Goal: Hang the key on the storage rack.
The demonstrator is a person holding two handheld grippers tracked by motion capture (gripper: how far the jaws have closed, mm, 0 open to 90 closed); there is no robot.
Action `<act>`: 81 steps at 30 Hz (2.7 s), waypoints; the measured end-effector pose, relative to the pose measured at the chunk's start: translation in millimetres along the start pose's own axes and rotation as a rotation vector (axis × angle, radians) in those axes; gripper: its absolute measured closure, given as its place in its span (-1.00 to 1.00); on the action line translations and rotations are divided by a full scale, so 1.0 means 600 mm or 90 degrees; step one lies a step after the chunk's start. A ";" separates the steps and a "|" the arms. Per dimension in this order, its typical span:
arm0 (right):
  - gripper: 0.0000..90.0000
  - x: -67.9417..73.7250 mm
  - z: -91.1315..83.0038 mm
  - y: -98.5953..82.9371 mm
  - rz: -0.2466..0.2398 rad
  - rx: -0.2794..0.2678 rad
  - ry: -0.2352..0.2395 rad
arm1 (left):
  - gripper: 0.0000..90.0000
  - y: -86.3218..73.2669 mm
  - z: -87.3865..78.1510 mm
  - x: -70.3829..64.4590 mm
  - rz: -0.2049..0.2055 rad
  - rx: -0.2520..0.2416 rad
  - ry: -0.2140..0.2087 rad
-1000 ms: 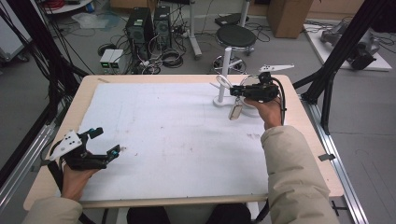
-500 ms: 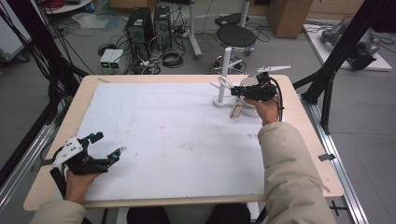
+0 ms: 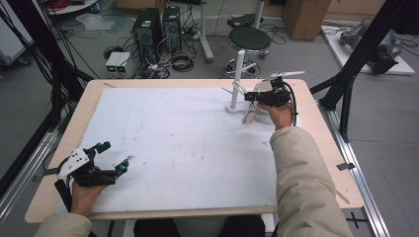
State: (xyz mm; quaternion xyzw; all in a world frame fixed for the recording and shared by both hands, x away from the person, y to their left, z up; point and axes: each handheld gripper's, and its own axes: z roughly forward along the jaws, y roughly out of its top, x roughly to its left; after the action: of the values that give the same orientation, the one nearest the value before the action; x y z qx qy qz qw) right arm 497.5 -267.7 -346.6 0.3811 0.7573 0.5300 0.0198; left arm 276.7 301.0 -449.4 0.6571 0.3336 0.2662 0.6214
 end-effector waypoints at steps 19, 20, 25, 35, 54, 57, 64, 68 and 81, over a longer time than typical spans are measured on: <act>0.63 -0.008 0.014 -0.005 0.007 0.010 -0.029 | -0.96 -0.001 0.000 0.003 -0.019 0.001 0.041; 0.62 -0.005 0.013 -0.004 0.003 0.017 -0.034 | -0.96 -0.001 0.000 0.003 -0.020 0.001 0.041; -0.25 0.005 0.012 -0.001 -0.016 -0.005 -0.043 | -0.96 -0.002 0.000 0.002 -0.019 -0.002 0.043; -0.99 0.075 -0.049 -0.010 -0.093 -0.094 -0.051 | -0.96 -0.004 -0.006 -0.001 -0.006 -0.025 0.041; -0.99 0.142 -0.125 -0.149 -0.205 -0.218 -0.040 | -0.96 -0.007 -0.012 -0.009 0.015 -0.051 0.053; -0.99 0.137 -0.126 -0.174 -0.211 -0.222 -0.047 | -0.96 -0.007 -0.012 -0.008 0.012 -0.049 0.055; -0.99 0.120 -0.127 -0.245 -0.213 -0.244 -0.050 | -0.96 -0.008 -0.013 -0.011 0.026 -0.054 0.059; -0.99 0.115 -0.123 -0.273 -0.215 -0.246 -0.056 | -0.96 -0.008 -0.013 -0.013 0.029 -0.055 0.058; -0.99 0.094 -0.106 -0.312 -0.206 -0.255 -0.043 | -0.96 -0.008 -0.015 -0.012 0.029 -0.060 0.057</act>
State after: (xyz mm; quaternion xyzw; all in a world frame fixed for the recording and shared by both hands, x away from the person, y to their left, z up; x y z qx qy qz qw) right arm 325.8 -311.8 -450.4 0.2607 0.6875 0.6460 0.2048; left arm 265.0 301.2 -453.1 0.6218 0.3334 0.3250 0.6298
